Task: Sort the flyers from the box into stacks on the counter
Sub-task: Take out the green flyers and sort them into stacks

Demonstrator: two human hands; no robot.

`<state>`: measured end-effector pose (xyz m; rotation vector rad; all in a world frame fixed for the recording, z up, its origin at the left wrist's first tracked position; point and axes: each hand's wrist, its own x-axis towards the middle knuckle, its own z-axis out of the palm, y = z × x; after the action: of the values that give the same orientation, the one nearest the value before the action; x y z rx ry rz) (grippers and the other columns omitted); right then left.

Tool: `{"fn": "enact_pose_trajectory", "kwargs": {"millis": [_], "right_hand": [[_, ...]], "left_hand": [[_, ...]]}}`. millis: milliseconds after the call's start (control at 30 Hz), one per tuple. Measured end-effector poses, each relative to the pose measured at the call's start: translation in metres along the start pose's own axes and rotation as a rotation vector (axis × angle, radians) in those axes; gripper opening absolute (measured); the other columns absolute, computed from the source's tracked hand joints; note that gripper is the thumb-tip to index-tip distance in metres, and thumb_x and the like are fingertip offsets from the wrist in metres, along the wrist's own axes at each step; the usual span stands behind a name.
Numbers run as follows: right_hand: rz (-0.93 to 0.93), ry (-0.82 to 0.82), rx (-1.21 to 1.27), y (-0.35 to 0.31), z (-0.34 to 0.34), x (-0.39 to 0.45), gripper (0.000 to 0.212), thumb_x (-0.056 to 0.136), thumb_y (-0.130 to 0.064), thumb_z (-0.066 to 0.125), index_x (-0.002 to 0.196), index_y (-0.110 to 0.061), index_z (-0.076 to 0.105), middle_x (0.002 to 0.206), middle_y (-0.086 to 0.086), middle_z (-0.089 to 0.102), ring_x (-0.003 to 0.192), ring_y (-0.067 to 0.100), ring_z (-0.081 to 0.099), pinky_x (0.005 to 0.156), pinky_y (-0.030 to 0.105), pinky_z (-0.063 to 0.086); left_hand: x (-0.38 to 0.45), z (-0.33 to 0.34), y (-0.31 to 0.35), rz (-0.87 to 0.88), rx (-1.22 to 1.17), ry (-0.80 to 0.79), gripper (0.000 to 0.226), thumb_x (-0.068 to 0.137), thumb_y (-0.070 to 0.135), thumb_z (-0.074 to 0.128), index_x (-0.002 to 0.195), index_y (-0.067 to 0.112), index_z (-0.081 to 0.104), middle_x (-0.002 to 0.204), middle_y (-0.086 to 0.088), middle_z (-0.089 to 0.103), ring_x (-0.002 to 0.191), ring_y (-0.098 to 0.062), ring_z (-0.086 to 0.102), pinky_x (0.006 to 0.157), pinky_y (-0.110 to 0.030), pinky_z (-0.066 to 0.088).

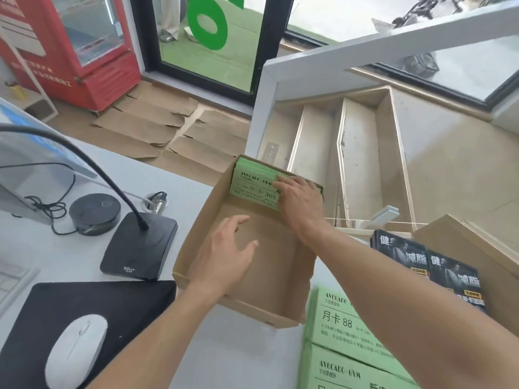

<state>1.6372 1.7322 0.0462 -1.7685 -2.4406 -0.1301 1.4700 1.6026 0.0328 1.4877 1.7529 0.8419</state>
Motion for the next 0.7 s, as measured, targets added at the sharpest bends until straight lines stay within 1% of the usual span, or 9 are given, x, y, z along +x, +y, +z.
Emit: {"fn": "enact_pose_trajectory", "kwargs": {"millis": [167,267,333,400,467,533,600,667,700], "right_hand": [[-0.02,0.115,0.029,0.001,0.002,-0.005,0.037,0.093,-0.004,0.063,0.123,-0.024,0.069,0.128,0.0,0.068,0.118,0.026,0.058,0.103,0.041,0.041],[-0.037,0.145,0.112,0.0,0.001,0.001,0.035,0.088,0.006,0.058,0.111,-0.02,0.065,0.111,0.002,0.07,0.105,0.027,0.063,0.094,0.039,0.044],[-0.013,0.073,0.181,0.0,0.001,0.003,0.034,0.089,0.002,0.055,0.115,-0.02,0.056,0.107,0.002,0.071,0.097,0.029,0.066,0.083,0.04,0.05],[0.009,-0.034,0.181,0.001,0.003,0.003,0.038,0.094,-0.005,0.053,0.126,-0.024,0.048,0.104,0.004,0.072,0.09,0.03,0.067,0.076,0.04,0.052],[0.008,-0.095,0.133,0.001,0.001,0.003,0.044,0.096,-0.006,0.052,0.134,-0.028,0.047,0.102,0.003,0.072,0.089,0.029,0.066,0.076,0.04,0.051],[0.015,-0.094,0.128,-0.002,-0.005,0.001,0.05,0.093,-0.002,0.053,0.134,-0.03,0.051,0.106,-0.001,0.073,0.094,0.026,0.066,0.076,0.038,0.048],[0.07,-0.075,0.237,-0.006,-0.019,-0.004,0.05,0.09,0.0,0.052,0.13,-0.031,0.055,0.113,-0.005,0.072,0.097,0.025,0.064,0.077,0.037,0.047],[0.154,-0.049,0.445,-0.01,-0.037,-0.015,0.04,0.095,-0.005,0.053,0.125,-0.032,0.058,0.117,-0.009,0.07,0.096,0.019,0.064,0.076,0.036,0.05],[0.196,-0.039,0.577,-0.011,-0.047,-0.023,0.035,0.098,-0.008,0.054,0.122,-0.033,0.059,0.115,-0.012,0.068,0.093,0.013,0.065,0.073,0.033,0.052]], "left_hand": [[0.0,0.0,0.001,-0.025,-0.064,-0.01,0.049,0.09,0.034,0.069,0.135,0.037,0.051,0.133,0.02,0.055,0.123,-0.001,0.052,0.105,-0.032,0.044],[0.0,-0.001,0.002,-0.041,-0.104,0.0,0.053,0.089,0.032,0.07,0.137,0.036,0.048,0.134,0.019,0.056,0.122,-0.001,0.053,0.107,-0.032,0.043],[0.0,-0.002,0.003,-0.048,-0.131,0.005,0.055,0.088,0.029,0.072,0.138,0.034,0.049,0.133,0.017,0.057,0.121,-0.002,0.054,0.108,-0.033,0.044],[0.0,-0.002,0.002,-0.048,-0.147,0.011,0.056,0.088,0.028,0.072,0.138,0.034,0.049,0.132,0.017,0.057,0.12,-0.001,0.055,0.108,-0.034,0.045],[0.0,-0.002,0.001,-0.053,-0.159,0.021,0.057,0.088,0.029,0.072,0.139,0.035,0.048,0.13,0.019,0.057,0.119,0.0,0.055,0.108,-0.036,0.046],[0.0,-0.003,0.002,-0.057,-0.163,0.041,0.061,0.088,0.031,0.072,0.141,0.037,0.044,0.13,0.021,0.057,0.119,0.001,0.055,0.108,-0.036,0.046],[-0.001,-0.004,0.004,-0.058,-0.17,0.071,0.065,0.089,0.032,0.071,0.145,0.036,0.038,0.131,0.022,0.056,0.121,0.001,0.053,0.108,-0.036,0.045],[-0.003,-0.005,0.006,-0.04,-0.185,0.115,0.068,0.09,0.032,0.071,0.147,0.035,0.035,0.133,0.02,0.055,0.121,-0.001,0.053,0.108,-0.037,0.045],[-0.005,-0.005,0.009,-0.02,-0.197,0.143,0.068,0.09,0.032,0.072,0.148,0.034,0.035,0.132,0.019,0.055,0.12,-0.002,0.054,0.108,-0.038,0.046]]}}
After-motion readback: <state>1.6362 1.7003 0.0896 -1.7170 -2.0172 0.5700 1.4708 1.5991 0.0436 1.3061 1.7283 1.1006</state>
